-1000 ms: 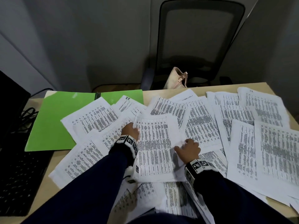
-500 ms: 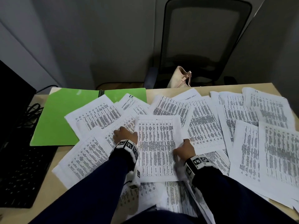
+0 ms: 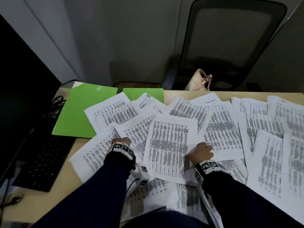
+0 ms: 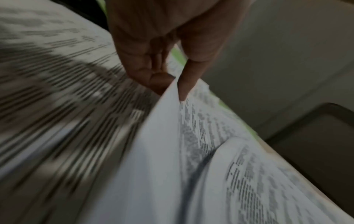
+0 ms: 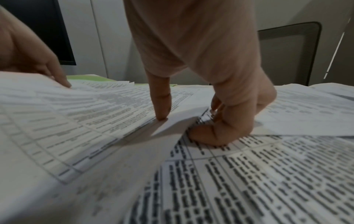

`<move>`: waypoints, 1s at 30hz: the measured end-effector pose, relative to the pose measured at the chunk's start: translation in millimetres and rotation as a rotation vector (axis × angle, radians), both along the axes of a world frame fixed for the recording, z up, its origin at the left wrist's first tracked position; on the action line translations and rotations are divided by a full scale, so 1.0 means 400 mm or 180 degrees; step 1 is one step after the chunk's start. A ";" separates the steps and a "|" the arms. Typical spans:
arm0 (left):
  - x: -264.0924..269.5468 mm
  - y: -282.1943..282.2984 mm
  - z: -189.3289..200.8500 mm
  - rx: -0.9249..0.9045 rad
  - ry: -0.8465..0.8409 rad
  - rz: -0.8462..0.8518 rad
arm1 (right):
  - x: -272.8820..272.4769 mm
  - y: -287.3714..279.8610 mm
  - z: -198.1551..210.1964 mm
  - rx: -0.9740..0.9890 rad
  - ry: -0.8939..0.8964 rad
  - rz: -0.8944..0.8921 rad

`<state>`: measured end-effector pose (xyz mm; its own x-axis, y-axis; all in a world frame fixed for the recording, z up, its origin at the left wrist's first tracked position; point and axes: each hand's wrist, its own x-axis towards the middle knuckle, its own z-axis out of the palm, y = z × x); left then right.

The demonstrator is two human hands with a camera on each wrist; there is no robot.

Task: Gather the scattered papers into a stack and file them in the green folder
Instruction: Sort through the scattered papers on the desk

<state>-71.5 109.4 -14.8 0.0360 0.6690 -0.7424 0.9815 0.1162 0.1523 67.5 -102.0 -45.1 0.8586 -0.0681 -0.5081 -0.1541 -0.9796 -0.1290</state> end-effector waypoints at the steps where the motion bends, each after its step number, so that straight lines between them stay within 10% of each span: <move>1: 0.003 0.023 0.000 0.0267 -0.0469 0.0011 | 0.001 -0.002 0.000 0.0041 0.0078 0.0016; 6: 0.097 0.069 0.171 0.2083 -0.1158 -0.0963 | 0.004 -0.010 0.008 0.0105 0.0142 0.0051; 13: 0.223 0.026 0.389 0.2849 -0.1475 -0.2891 | 0.019 -0.017 0.016 0.0367 0.0214 0.0049; 20: 0.265 0.009 0.467 0.2886 -0.1857 -0.2639 | 0.075 -0.033 -0.026 0.0741 0.0707 0.0119; 30: 0.273 0.065 0.429 0.3002 -0.1679 -0.2328 | 0.179 0.022 0.055 0.0335 0.0025 -0.0397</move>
<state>37.8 135.4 156.6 0.7524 0.6228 0.2145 0.5688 -0.7785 0.2655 138.9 -93.1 -23.0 0.8428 -0.1199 -0.5248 -0.2750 -0.9340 -0.2283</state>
